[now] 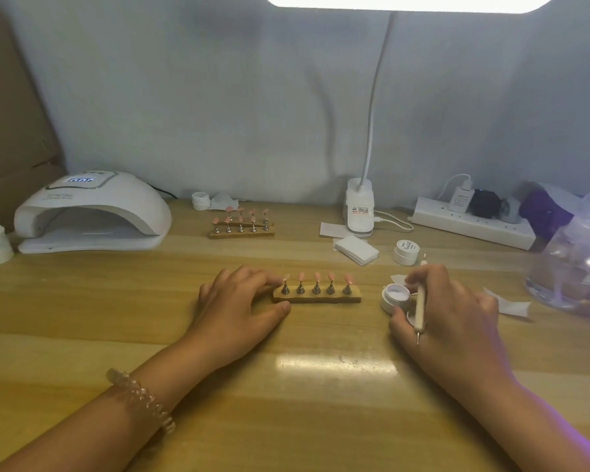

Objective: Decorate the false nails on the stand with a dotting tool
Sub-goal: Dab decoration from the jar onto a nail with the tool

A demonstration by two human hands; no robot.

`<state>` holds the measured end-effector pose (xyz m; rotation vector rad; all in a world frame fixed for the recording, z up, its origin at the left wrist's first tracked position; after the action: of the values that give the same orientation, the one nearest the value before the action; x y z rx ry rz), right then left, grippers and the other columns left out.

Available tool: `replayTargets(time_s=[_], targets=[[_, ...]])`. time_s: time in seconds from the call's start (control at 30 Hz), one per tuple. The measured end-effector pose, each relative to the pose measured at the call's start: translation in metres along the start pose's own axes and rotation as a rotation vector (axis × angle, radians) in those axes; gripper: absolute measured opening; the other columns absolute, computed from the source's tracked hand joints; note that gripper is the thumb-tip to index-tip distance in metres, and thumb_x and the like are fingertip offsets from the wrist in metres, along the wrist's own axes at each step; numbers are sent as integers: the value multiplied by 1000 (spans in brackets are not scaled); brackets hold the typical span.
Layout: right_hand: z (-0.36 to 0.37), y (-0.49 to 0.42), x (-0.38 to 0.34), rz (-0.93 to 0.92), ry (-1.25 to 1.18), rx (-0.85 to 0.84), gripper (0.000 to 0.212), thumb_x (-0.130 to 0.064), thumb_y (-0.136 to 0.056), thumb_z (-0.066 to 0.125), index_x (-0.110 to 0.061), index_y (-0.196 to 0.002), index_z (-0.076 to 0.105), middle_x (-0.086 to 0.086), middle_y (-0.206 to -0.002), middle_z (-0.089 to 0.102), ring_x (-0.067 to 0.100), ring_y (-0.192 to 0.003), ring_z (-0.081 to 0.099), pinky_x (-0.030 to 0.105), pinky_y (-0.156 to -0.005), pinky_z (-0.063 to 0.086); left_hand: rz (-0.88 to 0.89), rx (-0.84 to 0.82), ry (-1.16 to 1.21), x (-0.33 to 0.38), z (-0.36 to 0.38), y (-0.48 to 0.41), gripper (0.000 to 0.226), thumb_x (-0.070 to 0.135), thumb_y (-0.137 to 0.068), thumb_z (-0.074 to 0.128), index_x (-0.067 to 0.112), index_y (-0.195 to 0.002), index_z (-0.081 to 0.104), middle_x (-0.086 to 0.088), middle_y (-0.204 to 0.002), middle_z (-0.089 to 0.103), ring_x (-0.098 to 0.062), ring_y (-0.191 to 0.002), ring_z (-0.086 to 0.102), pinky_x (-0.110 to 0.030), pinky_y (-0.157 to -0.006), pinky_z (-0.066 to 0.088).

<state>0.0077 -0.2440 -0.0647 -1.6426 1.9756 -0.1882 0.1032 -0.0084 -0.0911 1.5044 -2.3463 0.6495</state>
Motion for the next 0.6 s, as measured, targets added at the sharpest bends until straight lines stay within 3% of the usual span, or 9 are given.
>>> replayTargets(time_s=[0.13, 0.23, 0.4, 0.6], targets=[[0, -1, 4, 26, 2, 26, 35, -31, -77, 68, -28, -104, 46, -15, -75, 51, 18, -81, 54, 30, -82, 14, 49, 52, 103, 4, -4, -1, 19, 46, -85, 68, 40, -102, 61, 25, -105, 58, -3, -106, 51, -32, -93, 36], [-6, 1, -7, -75, -74, 111, 32, -29, -79, 69, -27, -105, 50, -15, -78, 54, 17, -83, 56, 31, -84, 19, 91, 65, 187, 9, -7, 0, 17, 37, -83, 73, 36, -97, 64, 23, -99, 61, -3, -100, 54, -40, -93, 45], [-1, 8, -34, -317, -76, 125, 37, -27, -77, 81, -23, -105, 58, -16, -90, 61, 11, -96, 57, 36, -89, 26, 166, 64, 214, 20, -8, 3, 17, 34, -82, 75, 34, -96, 66, 24, -98, 62, 1, -96, 52, -39, -89, 47], [-1, 10, -39, -365, -64, 133, 29, -14, -81, 77, -22, -98, 55, -16, -86, 56, 10, -93, 54, 39, -91, 29, 198, 28, 219, 24, -5, 5, 16, 36, -84, 73, 35, -98, 67, 24, -100, 63, 0, -99, 52, -41, -90, 47]])
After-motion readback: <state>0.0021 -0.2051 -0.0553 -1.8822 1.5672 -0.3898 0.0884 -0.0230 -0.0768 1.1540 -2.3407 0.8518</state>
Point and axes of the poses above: each hand's wrist, its own y-axis away from the middle knuckle, its own z-axis out of the palm, x = y × z, the point moved 9 cm from there along -y, towards the middle knuckle
